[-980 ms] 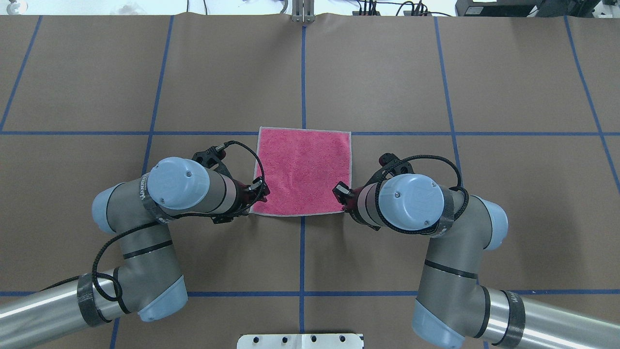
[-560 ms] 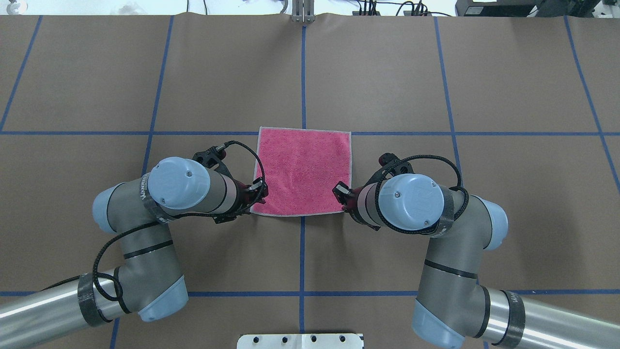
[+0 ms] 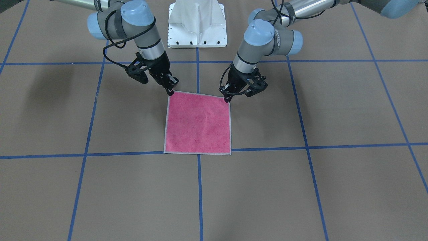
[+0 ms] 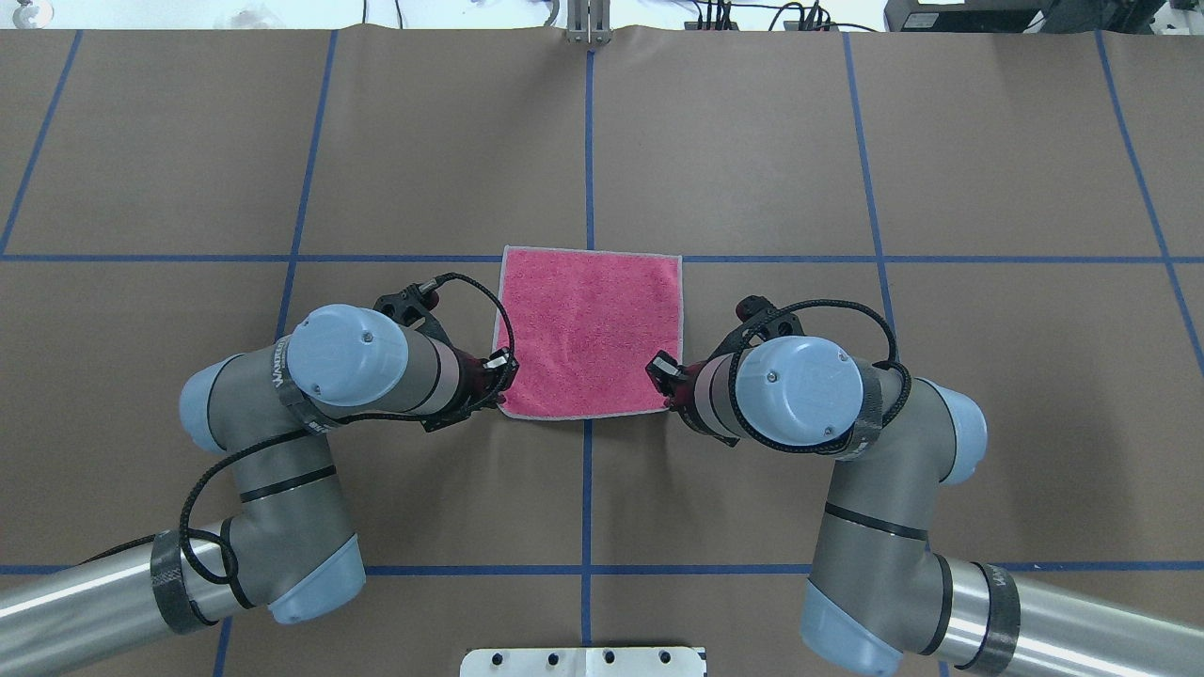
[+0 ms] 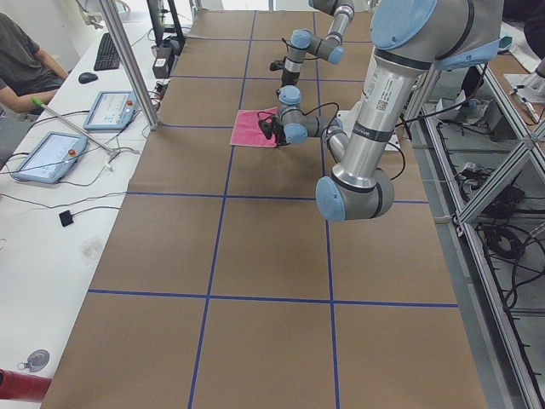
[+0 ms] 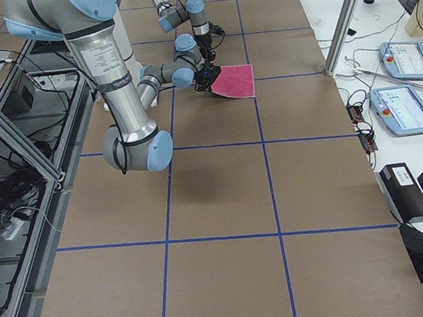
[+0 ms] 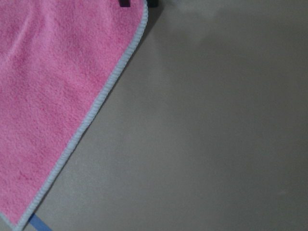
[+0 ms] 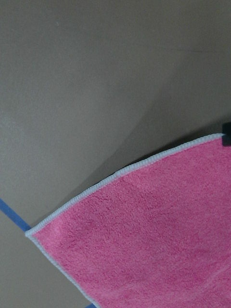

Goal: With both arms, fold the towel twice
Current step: 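Lift both near corners and fold them over toward the far edge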

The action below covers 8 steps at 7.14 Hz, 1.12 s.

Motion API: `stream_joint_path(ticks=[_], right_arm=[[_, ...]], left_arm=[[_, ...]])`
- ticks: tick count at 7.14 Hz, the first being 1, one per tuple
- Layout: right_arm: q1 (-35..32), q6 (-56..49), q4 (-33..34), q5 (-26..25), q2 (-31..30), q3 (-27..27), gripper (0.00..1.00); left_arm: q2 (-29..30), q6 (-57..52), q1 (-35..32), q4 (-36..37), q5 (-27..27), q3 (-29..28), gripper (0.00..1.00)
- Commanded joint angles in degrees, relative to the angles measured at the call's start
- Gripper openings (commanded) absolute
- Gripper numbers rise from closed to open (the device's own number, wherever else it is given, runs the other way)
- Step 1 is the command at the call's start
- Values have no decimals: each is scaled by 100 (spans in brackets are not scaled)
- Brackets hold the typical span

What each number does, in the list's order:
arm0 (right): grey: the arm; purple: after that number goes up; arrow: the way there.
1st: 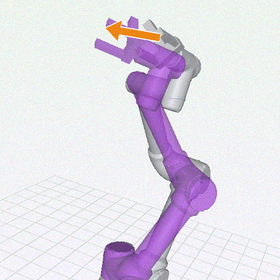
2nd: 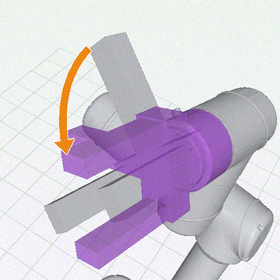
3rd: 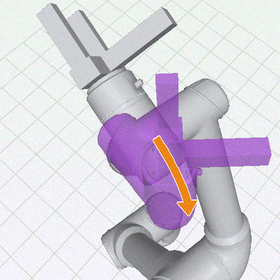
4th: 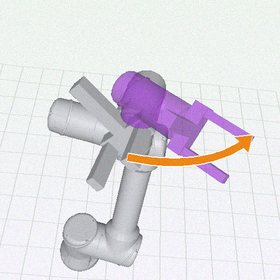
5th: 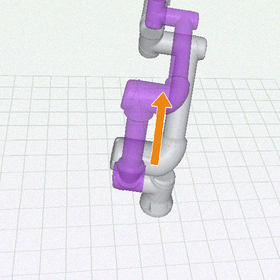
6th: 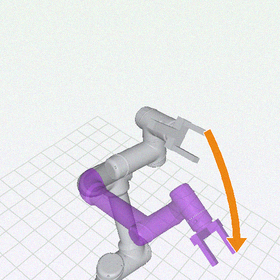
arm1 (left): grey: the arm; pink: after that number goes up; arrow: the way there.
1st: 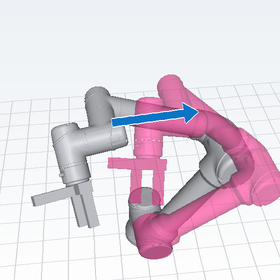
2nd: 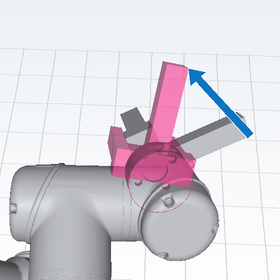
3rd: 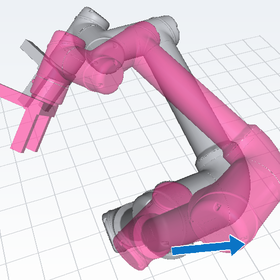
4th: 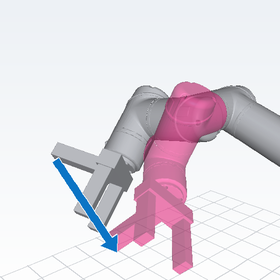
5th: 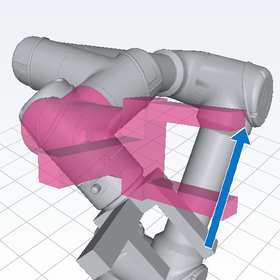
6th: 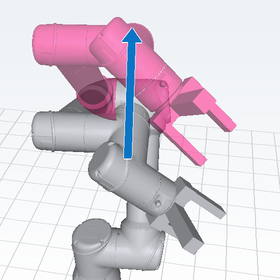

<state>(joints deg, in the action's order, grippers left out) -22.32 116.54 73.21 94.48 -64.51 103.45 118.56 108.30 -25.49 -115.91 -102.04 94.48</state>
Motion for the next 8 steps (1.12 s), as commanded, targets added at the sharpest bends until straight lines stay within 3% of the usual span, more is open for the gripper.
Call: stream_joint_path(ticks=[1, 5, 8], right_arm=[[-35, 0, 9, 9, 0, 0, 0], [-166, 17, 18, 279, -132, 386, 0], [-693, 368, 0, 755, -53, 247, 0]], left_arm=[[9, 6, 9, 16, -9, 18, 0], [359, 522, -17, 130, -44, 149, 0], [668, 850, -745, 350, -140, 27, 0]])
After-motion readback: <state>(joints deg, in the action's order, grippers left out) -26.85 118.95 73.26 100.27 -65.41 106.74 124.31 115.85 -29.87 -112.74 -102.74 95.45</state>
